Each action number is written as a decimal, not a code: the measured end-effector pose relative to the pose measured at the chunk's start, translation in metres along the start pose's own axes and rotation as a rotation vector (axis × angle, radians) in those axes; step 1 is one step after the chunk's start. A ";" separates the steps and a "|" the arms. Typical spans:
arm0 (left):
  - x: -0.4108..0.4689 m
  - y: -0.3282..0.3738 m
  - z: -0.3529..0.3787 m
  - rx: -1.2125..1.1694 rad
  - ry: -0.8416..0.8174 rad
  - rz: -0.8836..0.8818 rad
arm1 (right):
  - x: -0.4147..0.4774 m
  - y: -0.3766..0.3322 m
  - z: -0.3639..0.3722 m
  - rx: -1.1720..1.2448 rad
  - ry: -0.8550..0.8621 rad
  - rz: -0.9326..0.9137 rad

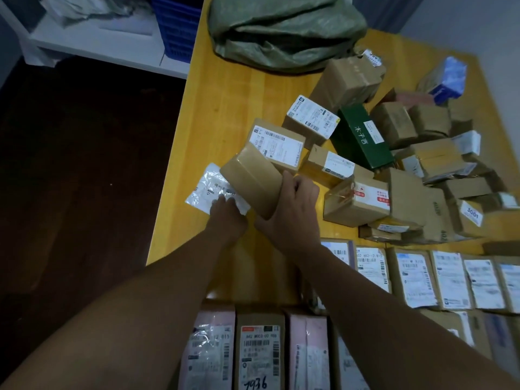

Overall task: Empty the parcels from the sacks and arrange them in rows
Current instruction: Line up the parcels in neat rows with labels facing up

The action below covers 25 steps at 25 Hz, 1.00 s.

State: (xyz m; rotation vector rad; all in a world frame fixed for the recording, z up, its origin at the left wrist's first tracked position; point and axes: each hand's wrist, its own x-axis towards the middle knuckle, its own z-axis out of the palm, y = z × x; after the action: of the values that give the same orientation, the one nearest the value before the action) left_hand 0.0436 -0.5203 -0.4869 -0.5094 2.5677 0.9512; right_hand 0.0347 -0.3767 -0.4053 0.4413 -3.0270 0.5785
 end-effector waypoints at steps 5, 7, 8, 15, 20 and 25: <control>-0.013 0.027 -0.017 -1.011 0.251 -0.212 | -0.012 0.020 -0.007 -0.101 0.081 -0.029; -0.026 0.031 -0.027 -1.473 0.201 -0.442 | -0.023 0.025 -0.005 -0.117 0.098 -0.062; -0.034 0.033 -0.034 -1.577 0.134 -0.473 | -0.027 0.026 -0.005 -0.126 0.108 -0.078; -0.064 0.040 -0.044 -1.320 -0.108 -0.318 | -0.052 0.015 -0.012 -0.089 0.019 -0.109; -0.075 0.042 -0.040 -1.300 -0.076 -0.354 | -0.071 0.015 -0.024 0.380 -0.017 0.199; -0.100 0.055 -0.029 -1.354 -0.147 -0.336 | -0.058 0.017 -0.035 1.087 -0.190 0.921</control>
State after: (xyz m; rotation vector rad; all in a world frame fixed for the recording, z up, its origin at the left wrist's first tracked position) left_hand 0.1000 -0.4802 -0.3921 -1.0576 1.2853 2.3344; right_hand 0.0846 -0.3332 -0.3829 -1.0322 -2.5799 2.2742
